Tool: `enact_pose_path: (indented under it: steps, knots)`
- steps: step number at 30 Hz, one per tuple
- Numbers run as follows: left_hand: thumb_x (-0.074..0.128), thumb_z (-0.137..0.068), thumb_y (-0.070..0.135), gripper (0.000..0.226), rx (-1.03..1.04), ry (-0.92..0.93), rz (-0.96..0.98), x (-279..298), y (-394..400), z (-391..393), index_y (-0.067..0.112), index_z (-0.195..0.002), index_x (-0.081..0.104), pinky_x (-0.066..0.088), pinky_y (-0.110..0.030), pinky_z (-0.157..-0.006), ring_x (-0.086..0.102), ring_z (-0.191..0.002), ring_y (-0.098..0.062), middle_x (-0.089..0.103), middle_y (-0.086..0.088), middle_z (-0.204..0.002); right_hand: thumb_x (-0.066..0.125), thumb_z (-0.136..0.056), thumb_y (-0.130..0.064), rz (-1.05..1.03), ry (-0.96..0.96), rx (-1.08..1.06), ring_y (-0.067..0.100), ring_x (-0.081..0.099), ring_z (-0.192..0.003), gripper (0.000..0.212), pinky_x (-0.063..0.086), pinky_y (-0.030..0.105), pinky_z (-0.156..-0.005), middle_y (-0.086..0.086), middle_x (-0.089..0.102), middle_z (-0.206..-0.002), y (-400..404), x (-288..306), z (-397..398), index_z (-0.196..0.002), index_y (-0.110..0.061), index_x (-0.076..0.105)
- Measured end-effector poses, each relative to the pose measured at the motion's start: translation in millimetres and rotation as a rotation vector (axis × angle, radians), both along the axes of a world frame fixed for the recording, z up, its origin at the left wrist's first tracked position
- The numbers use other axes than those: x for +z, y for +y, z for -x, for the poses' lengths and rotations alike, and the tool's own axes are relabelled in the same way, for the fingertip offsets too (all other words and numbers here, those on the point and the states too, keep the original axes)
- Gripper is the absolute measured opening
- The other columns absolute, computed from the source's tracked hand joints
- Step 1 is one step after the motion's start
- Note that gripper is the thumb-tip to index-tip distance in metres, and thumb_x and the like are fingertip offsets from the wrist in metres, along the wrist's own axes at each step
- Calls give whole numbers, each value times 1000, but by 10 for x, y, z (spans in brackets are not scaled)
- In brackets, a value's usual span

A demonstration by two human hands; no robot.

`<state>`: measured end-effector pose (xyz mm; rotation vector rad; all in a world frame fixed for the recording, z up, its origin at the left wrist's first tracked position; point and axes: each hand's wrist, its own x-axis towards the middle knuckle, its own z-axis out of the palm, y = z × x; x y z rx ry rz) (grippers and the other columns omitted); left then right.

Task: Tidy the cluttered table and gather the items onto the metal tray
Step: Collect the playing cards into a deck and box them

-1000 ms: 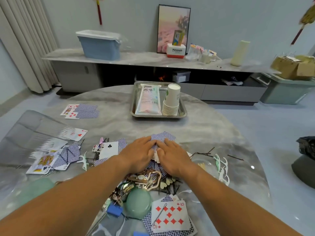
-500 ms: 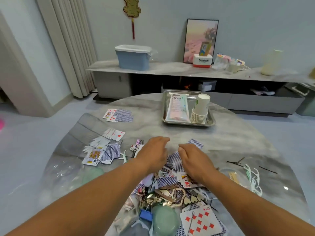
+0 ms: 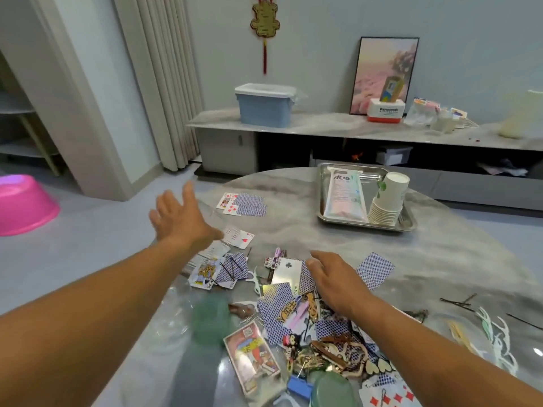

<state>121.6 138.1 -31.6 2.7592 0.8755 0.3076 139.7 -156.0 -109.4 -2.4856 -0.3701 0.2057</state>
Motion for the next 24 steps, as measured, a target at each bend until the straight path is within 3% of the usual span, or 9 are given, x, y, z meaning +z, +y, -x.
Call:
enact_pose_path:
  steps: [2, 5, 7, 9, 11, 16, 21, 24]
  knots:
    - [90, -57, 62, 143, 67, 72, 94, -45, 199, 10, 29, -159, -3, 20, -50, -118, 19, -149, -37, 26, -20, -159, 33, -105, -56, 6, 8, -8, 23, 44, -142, 58, 36, 39, -115, 2, 43, -158, -6, -12, -46, -153, -24, 42]
    - [95, -58, 51, 141, 76, 77, 318, -156, 325, -10, 25, -159, -1, 30, -48, -114, 39, -139, -40, 45, -18, -149, 34, -105, -56, 8, 15, -12, 22, 43, -142, 57, 35, 38, -115, 1, 42, -158, 0, -5, -75, -153, -26, 42]
    - [98, -57, 42, 129, 48, 31, 421, -182, 325, -31, 16, -156, 19, 38, -48, -111, 44, -135, -39, 46, -16, -149, 35, -105, -55, -13, 18, -4, 21, 42, -142, 57, 35, 37, -115, 0, 42, -158, 29, 17, -82, -153, -26, 41]
    - [98, -55, 44, 107, 15, -26, 381, -157, 282, -71, 12, -141, 43, 46, -46, -102, 50, -126, -37, 52, -15, -139, 36, -106, -53, -36, 16, 13, 20, 42, -142, 55, 34, 35, -114, 0, 42, -158, 77, 46, -103, -153, -26, 41]
    - [96, -55, 48, 98, -21, -96, 359, -78, 164, -128, 14, -136, 51, 47, -44, -99, 50, -123, -37, 52, -14, -134, 37, -106, -51, -62, 14, 23, 18, 41, -143, 54, 32, 33, -114, -1, 41, -158, 140, 78, -121, -154, -25, 40]
    - [91, -56, 57, 104, 16, -246, 453, 103, -354, -416, 18, -140, 42, 42, -46, -105, 44, -130, -32, 45, -10, -139, 48, -104, -46, -237, 14, 17, 15, 42, -142, 54, 36, 38, -117, -4, 43, -157, 376, 148, -101, -154, -30, 39]
    - [89, -64, 49, 99, 83, -264, 643, 42, -964, -802, 9, -139, 37, 41, -46, -104, 39, -134, -34, 39, -15, -144, 76, -84, -51, -439, 82, 107, 8, 34, -144, 95, 42, 40, -115, -18, 27, -162, 577, 122, -79, -157, -49, 15]
    - [88, -63, 45, 94, 124, -262, 673, -36, -1248, -1090, 9, -133, 36, 42, -45, -102, 42, -130, -34, 38, -15, -139, 80, -85, -41, -510, 30, 59, 10, 39, -141, 100, 43, 39, -113, -16, 27, -160, 667, 72, -278, -157, -51, 11]
